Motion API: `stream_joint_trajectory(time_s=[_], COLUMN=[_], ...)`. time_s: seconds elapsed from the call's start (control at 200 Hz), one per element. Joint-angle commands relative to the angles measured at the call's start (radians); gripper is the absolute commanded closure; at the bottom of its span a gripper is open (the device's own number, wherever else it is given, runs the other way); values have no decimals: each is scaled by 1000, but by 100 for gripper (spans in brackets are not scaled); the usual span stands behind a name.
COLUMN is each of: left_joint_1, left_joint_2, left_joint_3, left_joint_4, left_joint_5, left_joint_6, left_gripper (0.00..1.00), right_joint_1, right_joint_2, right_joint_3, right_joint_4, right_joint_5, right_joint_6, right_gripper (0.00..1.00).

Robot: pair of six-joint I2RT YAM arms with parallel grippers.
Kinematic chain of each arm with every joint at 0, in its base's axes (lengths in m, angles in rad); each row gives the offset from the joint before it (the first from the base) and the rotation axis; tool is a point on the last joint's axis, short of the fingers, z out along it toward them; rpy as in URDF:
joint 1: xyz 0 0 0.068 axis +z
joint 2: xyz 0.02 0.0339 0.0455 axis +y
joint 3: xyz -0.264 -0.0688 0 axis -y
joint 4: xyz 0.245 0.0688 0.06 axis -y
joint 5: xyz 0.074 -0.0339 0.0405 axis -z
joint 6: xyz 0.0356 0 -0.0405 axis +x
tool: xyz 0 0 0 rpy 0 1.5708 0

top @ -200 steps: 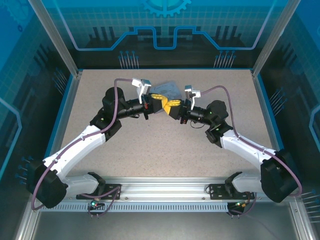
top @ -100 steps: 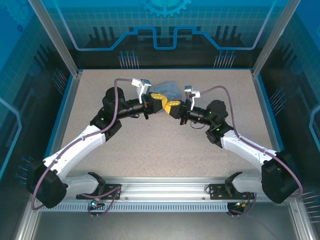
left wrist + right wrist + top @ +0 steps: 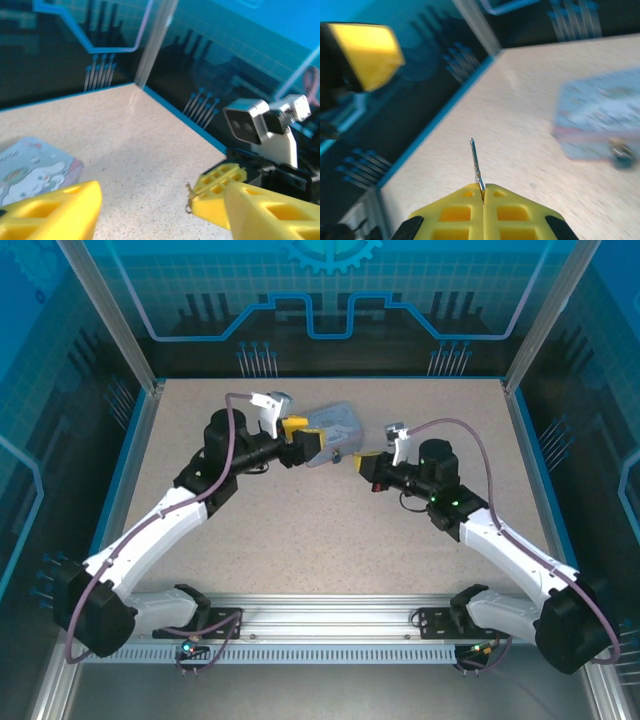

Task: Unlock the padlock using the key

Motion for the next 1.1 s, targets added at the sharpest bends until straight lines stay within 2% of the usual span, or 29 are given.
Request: stream_joint_trajectory(time_s=[0.0,0.22,0.42,0.595,0.865,1.096], left_joint_1=[13,15,11,-7,-27,-36], left_joint_2=[102,410,702,888,1088,1148], left_joint_3=[70,297,572,761,1011,1067], left_joint_4=[-146,-312,-460,-526,-638,-678], left_joint_5=[-107,-147,-140,-153,-140,-131], left_joint_6=[75,179,182,203,235,258], left_gripper=[24,17,16,15,15,15], right_joint_1=[-41,-71,-79,-91,-101,-108], right_joint_2=[-34,-54,-61,-55,-28,-9], right_joint_3=[3,-16,-65,-83,-94,-98], right_joint_4=[-290,-480,-485,-474,-455,-444], right_joint_5=[193,367,397,396,388,379], right_joint_6=[-31,-18,3,1,-2,1], right_gripper=[100,100,100,100,100,100])
